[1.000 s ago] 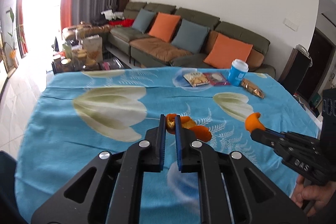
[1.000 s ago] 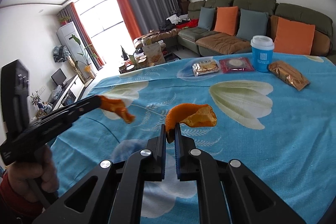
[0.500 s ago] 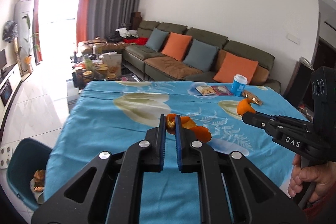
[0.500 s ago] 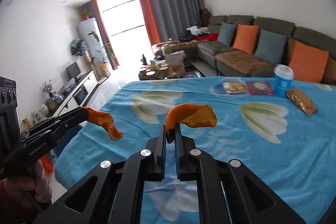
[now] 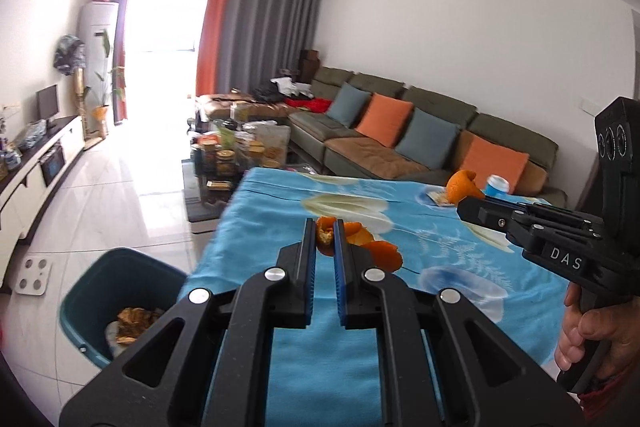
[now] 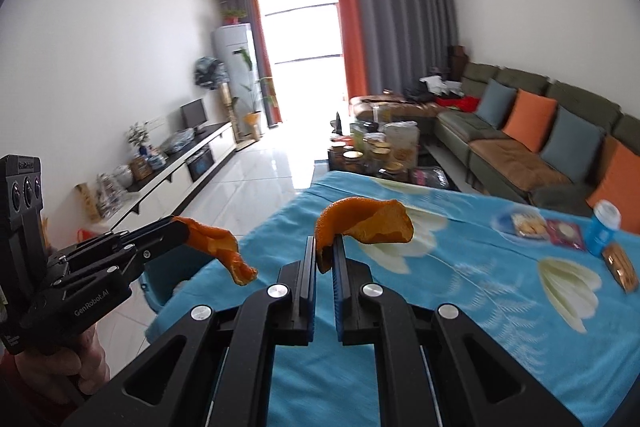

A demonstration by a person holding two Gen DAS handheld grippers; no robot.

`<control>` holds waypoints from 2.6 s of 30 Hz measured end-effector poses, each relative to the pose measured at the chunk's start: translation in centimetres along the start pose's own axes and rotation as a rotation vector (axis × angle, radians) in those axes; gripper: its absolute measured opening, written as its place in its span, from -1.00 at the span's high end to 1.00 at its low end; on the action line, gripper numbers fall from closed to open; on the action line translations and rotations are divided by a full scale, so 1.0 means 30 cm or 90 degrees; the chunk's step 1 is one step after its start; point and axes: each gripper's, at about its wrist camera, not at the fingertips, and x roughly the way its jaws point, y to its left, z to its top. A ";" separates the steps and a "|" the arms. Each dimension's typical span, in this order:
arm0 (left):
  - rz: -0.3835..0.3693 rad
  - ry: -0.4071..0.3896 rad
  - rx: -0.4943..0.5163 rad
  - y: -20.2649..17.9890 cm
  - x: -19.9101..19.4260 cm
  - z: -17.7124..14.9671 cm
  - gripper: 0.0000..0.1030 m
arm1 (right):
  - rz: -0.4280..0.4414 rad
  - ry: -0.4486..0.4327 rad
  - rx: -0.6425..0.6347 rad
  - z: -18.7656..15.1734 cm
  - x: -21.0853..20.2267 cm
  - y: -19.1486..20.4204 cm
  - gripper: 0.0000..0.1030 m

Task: Collect trash
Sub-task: 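Carry both orange peels with both tools over the teal bin, then open both tools to drop the orange peels into the bin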

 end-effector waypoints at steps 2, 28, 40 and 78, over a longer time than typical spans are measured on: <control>0.015 -0.006 -0.007 0.029 -0.028 0.001 0.83 | 0.014 0.003 -0.015 0.013 0.024 0.036 0.89; 0.240 0.020 -0.117 0.532 -0.173 -0.074 0.83 | 0.173 0.119 -0.150 0.063 0.404 0.429 0.88; 0.283 0.068 -0.147 0.650 -0.078 -0.133 0.83 | 0.212 0.186 -0.187 0.047 0.582 0.540 0.88; 0.304 0.206 -0.190 0.861 0.433 -0.299 0.83 | 0.275 0.402 -0.234 -0.066 0.971 0.693 0.88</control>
